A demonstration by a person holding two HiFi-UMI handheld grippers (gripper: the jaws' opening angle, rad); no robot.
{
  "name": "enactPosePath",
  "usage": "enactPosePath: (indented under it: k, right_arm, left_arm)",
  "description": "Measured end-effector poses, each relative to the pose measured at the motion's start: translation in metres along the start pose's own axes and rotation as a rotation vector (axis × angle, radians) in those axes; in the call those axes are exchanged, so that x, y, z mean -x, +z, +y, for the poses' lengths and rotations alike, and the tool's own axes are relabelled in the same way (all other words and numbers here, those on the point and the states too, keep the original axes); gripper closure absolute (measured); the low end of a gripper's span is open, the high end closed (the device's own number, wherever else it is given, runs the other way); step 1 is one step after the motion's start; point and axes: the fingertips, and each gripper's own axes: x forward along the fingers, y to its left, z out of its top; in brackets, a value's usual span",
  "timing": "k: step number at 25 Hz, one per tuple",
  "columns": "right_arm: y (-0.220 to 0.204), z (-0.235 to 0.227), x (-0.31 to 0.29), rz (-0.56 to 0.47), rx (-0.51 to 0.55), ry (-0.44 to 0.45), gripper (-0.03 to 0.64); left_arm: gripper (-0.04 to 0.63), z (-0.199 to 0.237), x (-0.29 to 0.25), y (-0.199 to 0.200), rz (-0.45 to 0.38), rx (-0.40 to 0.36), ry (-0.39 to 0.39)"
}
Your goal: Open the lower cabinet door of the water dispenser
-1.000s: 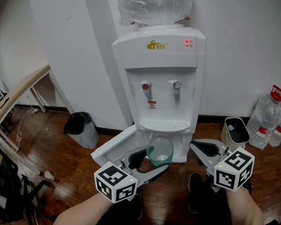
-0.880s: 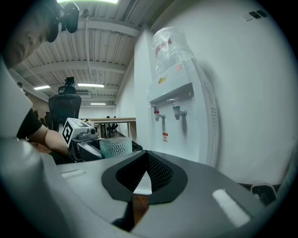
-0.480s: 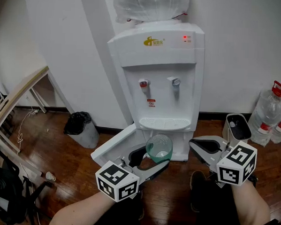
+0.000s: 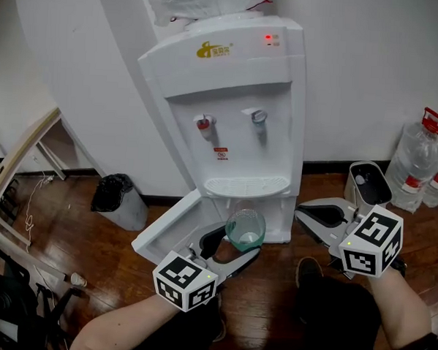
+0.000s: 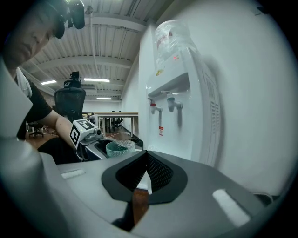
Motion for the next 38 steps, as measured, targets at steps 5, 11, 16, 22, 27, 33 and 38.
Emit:
enactPosePath:
  k: [5, 11, 16, 22, 27, 33, 38]
  right_arm:
    - [-0.031, -0.013, -0.006, 0.021, -0.024, 0.005, 0.614]
    - [-0.057, -0.019, -0.02, 0.039, 0.031, 0.026, 0.614]
    - [-0.096, -0.03, -0.033, 0.06, -0.017, 0.018, 0.614]
    - [-0.146, -0.052, -0.048, 0.076, -0.079, -0.02, 0.614]
    - [-0.184, -0.071, -0.064, 0.086, -0.134, -0.047, 0.614]
    - [-0.221, -0.094, -0.076, 0.087, -0.199, -0.096, 0.614]
    - [-0.232, -0.096, -0.084, 0.073, -0.221, -0.103, 0.614]
  left_arm:
    - [0.167, 0.022, -0.014, -0.032, 0.028, -0.013, 0.054]
    - [0.167, 0.043, -0.037, -0.072, 0.067, -0.011, 0.083]
    - [0.169, 0.056, -0.06, -0.108, 0.074, 0.006, 0.092]
    - [0.169, 0.073, -0.092, -0.15, 0.091, 0.031, 0.132]
    - [0.167, 0.091, -0.121, -0.183, 0.09, 0.081, 0.159]
    - [0.168, 0.11, -0.147, -0.213, 0.088, 0.133, 0.172]
    - [0.167, 0.122, -0.163, -0.225, 0.096, 0.136, 0.186]
